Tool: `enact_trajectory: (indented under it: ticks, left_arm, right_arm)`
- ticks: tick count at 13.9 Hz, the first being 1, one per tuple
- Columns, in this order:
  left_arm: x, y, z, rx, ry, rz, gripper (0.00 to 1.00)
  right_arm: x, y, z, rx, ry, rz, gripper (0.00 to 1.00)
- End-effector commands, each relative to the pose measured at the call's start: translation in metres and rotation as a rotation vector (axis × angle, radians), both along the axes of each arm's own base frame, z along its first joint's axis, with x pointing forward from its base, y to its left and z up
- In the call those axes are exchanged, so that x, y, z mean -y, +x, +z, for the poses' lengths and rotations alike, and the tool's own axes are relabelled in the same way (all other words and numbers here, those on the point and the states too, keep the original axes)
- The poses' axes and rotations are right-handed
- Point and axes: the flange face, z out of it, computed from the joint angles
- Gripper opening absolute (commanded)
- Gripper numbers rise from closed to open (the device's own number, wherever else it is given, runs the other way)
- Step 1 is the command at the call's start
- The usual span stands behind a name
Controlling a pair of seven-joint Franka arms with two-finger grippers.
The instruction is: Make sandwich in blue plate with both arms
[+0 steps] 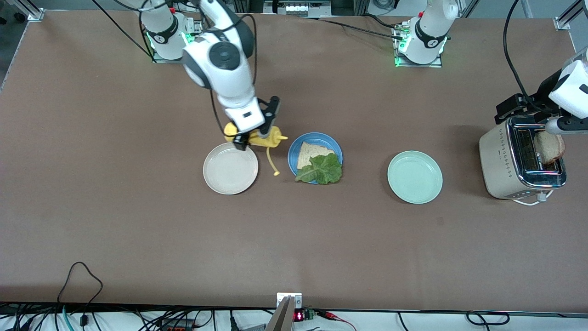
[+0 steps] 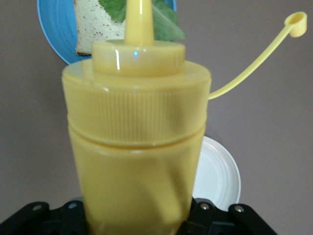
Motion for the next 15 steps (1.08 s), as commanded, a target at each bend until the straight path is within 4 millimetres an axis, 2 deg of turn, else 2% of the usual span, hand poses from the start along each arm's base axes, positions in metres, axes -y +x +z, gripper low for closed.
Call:
enact_trajectory:
  ticks: [1, 3, 5, 9, 11, 12, 14, 15]
  left_arm:
    - [-0.002, -0.006, 0.003, 0.003, 0.001, -0.006, 1.0]
    - [-0.002, -0.005, 0.001, 0.0, 0.001, -0.006, 1.0]
    - [-0.003, -0.005, 0.001, 0.0, 0.001, -0.004, 1.0]
    - [-0.003, -0.005, 0.002, 0.001, 0.001, -0.006, 1.0]
    - [-0.003, -0.005, 0.001, 0.0, 0.001, -0.004, 1.0]
    - [-0.003, -0.005, 0.001, 0.0, 0.001, -0.004, 1.0]
    - [-0.003, -0.005, 0.003, 0.003, 0.001, -0.002, 1.0]
    - [-0.003, -0.004, 0.004, 0.004, 0.001, -0.004, 1.0]
  right_arm:
    - [-0.034, -0.003, -0.032, 0.046, -0.059, 0.037, 0.0]
    - [-0.045, -0.006, -0.053, 0.048, -0.086, 0.054, 0.0]
    - [-0.051, -0.008, -0.065, 0.047, -0.104, 0.06, 0.0]
    - [-0.053, -0.009, -0.069, 0.044, -0.104, 0.05, 0.0]
    - [-0.047, -0.003, -0.061, 0.05, -0.1, 0.04, 0.0]
    - [-0.037, 0.007, -0.05, 0.061, -0.093, 0.019, 0.0]
    - [-0.008, 0.025, -0.02, 0.086, -0.083, -0.039, 0.0]
    - [0.014, 0.033, -0.003, 0.088, -0.084, -0.071, 0.0]
